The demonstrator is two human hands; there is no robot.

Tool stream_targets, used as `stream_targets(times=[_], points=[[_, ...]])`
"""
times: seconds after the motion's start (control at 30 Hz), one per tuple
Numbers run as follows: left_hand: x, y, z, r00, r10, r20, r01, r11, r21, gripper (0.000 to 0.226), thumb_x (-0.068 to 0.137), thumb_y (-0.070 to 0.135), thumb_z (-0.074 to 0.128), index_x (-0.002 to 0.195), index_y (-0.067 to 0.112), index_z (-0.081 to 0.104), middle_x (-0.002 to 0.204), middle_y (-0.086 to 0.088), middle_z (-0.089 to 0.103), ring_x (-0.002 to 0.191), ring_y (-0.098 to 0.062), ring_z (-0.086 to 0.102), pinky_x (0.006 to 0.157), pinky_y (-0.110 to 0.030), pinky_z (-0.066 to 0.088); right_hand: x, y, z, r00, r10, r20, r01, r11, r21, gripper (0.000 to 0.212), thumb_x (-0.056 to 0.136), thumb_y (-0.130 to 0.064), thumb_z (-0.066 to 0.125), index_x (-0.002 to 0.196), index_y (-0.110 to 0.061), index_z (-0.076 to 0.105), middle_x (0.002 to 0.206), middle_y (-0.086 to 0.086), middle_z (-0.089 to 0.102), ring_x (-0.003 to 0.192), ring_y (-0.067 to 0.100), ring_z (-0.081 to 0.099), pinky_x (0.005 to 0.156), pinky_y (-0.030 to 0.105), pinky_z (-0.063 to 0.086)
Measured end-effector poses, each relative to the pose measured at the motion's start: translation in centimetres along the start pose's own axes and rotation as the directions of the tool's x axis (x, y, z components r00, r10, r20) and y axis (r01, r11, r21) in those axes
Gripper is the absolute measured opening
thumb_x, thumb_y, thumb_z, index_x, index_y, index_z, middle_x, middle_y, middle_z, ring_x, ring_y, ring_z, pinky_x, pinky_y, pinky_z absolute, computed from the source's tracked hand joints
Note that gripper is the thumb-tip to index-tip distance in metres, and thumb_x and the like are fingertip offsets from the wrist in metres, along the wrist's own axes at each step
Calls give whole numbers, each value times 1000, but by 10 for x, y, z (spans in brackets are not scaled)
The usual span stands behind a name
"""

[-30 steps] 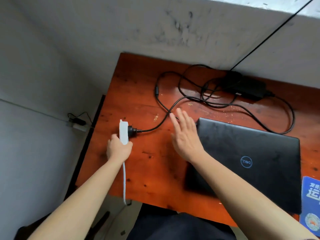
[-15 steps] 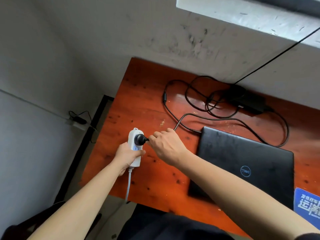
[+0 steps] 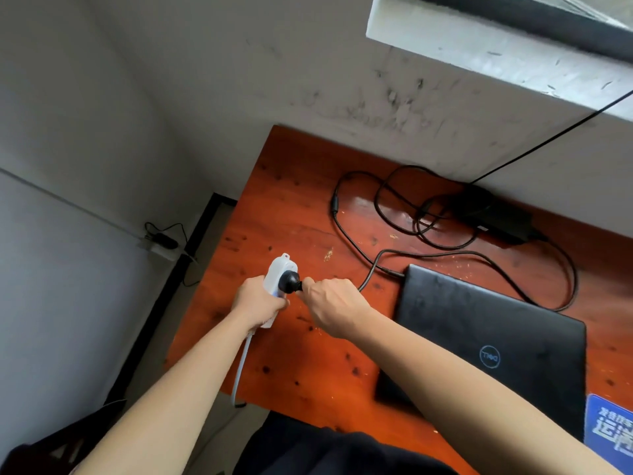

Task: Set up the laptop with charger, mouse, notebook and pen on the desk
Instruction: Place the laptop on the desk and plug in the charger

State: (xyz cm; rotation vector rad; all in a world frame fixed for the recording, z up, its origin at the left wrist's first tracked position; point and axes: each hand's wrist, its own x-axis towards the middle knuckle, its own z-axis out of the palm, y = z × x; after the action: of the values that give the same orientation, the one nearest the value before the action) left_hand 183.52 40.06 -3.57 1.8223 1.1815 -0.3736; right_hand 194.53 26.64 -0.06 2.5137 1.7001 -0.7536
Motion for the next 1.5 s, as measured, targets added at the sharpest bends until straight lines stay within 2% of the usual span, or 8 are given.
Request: stream_targets(times=[0.33, 0.57, 0.93, 1.03, 1.1, 1.2, 1.3, 1.5], points=[[-7, 4, 2, 999, 24, 48, -18, 992, -127, 24, 67, 16, 85, 81, 11, 67, 81, -5, 72, 75, -25, 66, 66, -34, 51, -14, -1, -15, 1000, -14, -25, 11, 992, -127, 17, 102, -19, 41, 86, -15, 40, 65, 3, 55, 46, 24, 39, 47, 33, 26], [-10, 6, -9, 995, 30, 99, -15, 990, -143, 29, 65, 20, 88, 85, 14, 67, 85, -6, 72, 78, -23, 69, 62, -28, 50, -14, 13, -26, 993, -108, -56, 103, 991, -87, 34, 108, -40, 33, 83, -17, 35, 54, -6, 32, 42, 19, 28, 45, 33, 19], [-23, 22, 7, 973, 4, -233, 6, 999, 39, 22, 73, 29, 80, 81, 22, 61, 78, 2, 64, 71, -21, 60, 46, -22, 32, -18, 2, -26, 991, 49, -127, -68, 986, -153, 27, 106, -30, 40, 82, -18, 37, 54, -5, 35, 42, 21, 33, 42, 33, 17], [-19, 11, -2, 978, -104, -180, 48, 955, -291, 21, 70, 17, 84, 82, 17, 66, 78, -4, 66, 67, -24, 61, 53, -25, 41, -24, 14, -28, 988, -11, -157, -1, 997, -78, 29, 106, -39, 40, 86, -18, 44, 55, -4, 46, 45, 28, 45, 43, 31, 19], [-15, -18, -36, 921, -354, -162, 158, 722, -674, 35, 69, 2, 84, 101, -1, 70, 84, -15, 68, 62, -25, 62, 57, -32, 50, -37, 48, -32, 980, 75, -184, -82, 996, -28, 28, 105, -41, 41, 94, -17, 52, 65, 4, 62, 57, 35, 61, 48, 31, 28], [-10, -69, -91, 842, -473, -261, 138, 655, -743, 42, 69, 3, 85, 107, -2, 67, 97, -24, 72, 62, -25, 67, 53, -34, 55, -62, 98, -31, 949, 282, -139, -296, 951, -92, 36, 105, -46, 35, 99, -15, 51, 82, 10, 70, 75, 36, 67, 57, 35, 36], [-16, -61, -86, 913, -354, -202, 124, 713, -691, 40, 69, 4, 87, 104, 2, 68, 92, -24, 74, 56, -21, 70, 46, -32, 55, -52, 86, -25, 968, 241, -77, -237, 970, 50, 33, 106, -45, 34, 91, -17, 45, 86, 9, 67, 81, 37, 65, 61, 37, 38], [-37, -14, -28, 1000, -27, 6, 26, 841, -540, 36, 69, 14, 90, 97, 15, 69, 90, -10, 75, 83, -26, 73, 69, -38, 61, -37, 28, -17, 979, -64, -193, 126, 937, 327, 26, 107, -32, 39, 109, -12, 56, 95, 4, 59, 81, 26, 57, 70, 42, 46]])
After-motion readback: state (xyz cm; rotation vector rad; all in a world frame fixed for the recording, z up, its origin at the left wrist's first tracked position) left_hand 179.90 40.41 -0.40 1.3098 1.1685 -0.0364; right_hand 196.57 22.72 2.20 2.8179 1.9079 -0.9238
